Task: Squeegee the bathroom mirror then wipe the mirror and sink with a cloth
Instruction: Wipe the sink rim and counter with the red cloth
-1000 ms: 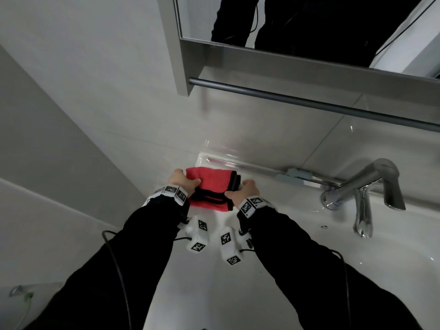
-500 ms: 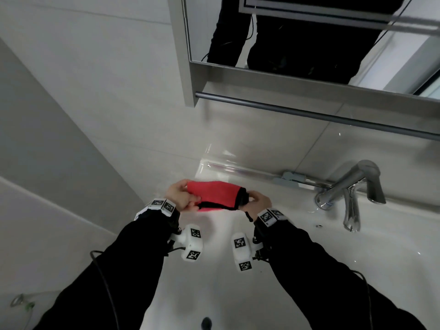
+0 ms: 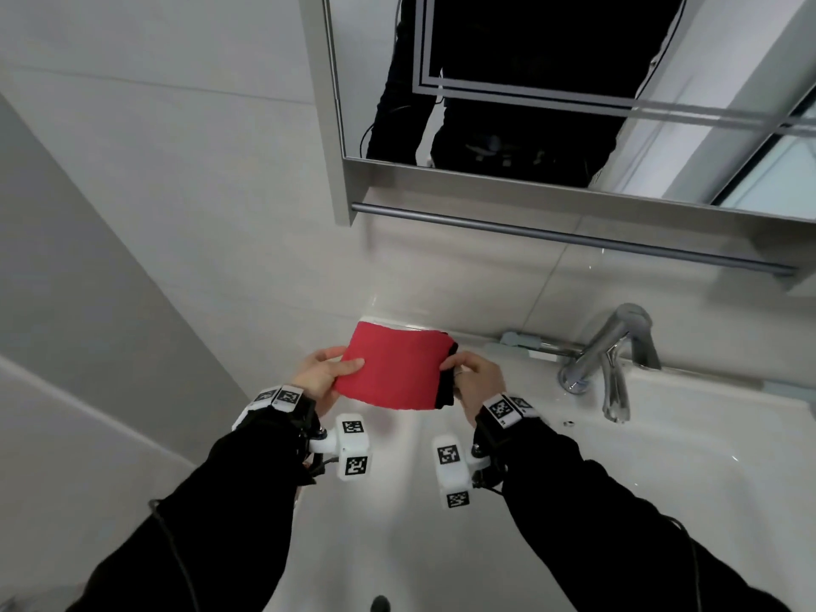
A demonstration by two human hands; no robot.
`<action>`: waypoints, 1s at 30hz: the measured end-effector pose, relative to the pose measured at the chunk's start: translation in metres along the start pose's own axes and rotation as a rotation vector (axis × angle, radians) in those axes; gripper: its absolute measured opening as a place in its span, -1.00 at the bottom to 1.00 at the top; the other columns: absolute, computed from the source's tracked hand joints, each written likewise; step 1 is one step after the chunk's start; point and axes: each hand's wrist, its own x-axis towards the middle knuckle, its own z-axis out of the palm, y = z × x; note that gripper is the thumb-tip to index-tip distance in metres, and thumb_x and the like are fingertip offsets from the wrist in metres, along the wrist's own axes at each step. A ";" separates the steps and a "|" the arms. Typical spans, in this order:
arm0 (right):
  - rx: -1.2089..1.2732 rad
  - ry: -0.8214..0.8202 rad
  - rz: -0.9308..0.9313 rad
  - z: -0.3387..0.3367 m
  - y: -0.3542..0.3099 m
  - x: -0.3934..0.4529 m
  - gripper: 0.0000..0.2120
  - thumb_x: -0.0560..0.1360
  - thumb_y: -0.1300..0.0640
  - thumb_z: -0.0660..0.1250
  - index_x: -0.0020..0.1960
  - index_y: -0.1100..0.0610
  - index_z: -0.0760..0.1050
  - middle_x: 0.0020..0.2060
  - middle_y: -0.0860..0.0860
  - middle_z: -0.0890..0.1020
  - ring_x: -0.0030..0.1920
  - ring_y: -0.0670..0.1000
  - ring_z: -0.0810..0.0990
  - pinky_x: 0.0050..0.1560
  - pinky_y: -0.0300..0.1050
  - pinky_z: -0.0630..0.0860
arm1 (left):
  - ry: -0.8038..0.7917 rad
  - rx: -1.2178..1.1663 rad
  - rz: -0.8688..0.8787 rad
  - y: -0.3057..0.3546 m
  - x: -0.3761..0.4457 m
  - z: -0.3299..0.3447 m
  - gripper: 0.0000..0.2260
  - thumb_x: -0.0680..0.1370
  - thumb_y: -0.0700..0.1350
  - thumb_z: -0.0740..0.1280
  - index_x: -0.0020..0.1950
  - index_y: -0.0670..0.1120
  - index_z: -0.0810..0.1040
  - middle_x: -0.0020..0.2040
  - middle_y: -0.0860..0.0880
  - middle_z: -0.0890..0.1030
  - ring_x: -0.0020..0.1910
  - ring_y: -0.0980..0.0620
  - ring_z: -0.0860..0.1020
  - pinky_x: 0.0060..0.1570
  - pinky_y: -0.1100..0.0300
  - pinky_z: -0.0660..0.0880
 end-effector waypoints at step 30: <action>-0.513 -0.112 0.364 -0.001 0.012 0.053 -0.72 0.57 0.13 0.19 -0.31 0.01 0.29 -0.23 0.02 0.46 -0.05 0.04 0.47 0.05 -0.12 0.52 | 0.298 0.740 -0.009 0.003 0.043 0.011 -0.53 0.62 0.06 0.10 0.25 -0.29 0.50 0.25 -0.28 0.51 0.27 -0.22 0.46 0.32 -0.08 0.38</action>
